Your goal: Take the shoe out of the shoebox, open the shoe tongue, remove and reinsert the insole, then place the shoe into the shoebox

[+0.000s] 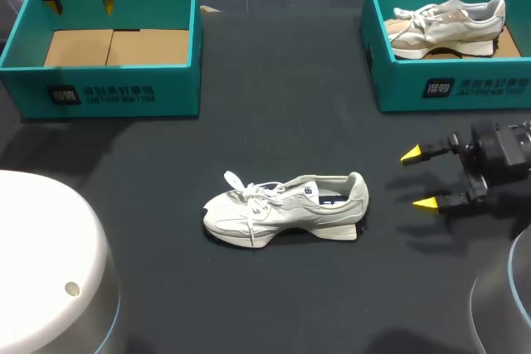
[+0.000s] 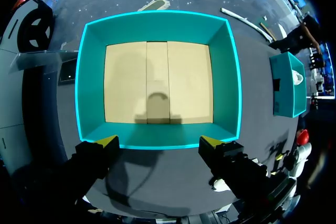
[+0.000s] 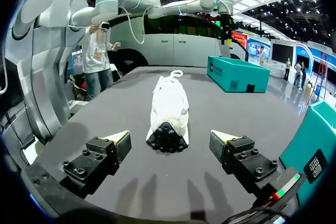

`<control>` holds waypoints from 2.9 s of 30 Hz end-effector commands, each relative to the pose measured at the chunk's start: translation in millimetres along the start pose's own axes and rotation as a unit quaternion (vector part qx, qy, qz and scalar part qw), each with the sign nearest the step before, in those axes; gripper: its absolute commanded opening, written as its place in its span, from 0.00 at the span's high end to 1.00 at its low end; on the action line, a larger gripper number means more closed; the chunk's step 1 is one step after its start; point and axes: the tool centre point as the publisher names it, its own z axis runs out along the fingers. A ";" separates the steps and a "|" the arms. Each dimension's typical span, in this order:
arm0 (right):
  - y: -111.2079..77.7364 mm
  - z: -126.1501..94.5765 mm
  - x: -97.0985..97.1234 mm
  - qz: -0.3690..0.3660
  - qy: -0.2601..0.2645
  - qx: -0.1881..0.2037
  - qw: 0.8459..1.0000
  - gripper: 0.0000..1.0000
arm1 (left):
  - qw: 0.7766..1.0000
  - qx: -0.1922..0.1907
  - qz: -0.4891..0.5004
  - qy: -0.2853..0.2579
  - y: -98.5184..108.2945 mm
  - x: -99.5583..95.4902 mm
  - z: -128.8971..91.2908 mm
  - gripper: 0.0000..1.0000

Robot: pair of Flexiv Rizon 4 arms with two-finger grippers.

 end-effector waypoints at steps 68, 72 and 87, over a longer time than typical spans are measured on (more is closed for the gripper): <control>-19.9 98.3 0.3 0.027 -0.007 -0.064 0.998 0.00 | 1.000 0.000 0.000 0.000 -0.1 0.1 0.3 0.00; -18.5 102.3 0.5 0.024 -0.003 -0.063 0.998 0.00 | 1.000 0.000 0.000 0.000 -0.1 0.1 0.3 0.00; -14.5 117.1 3.7 0.025 0.010 -0.062 0.998 0.00 | 1.000 0.000 0.000 0.000 -0.1 0.1 0.3 0.00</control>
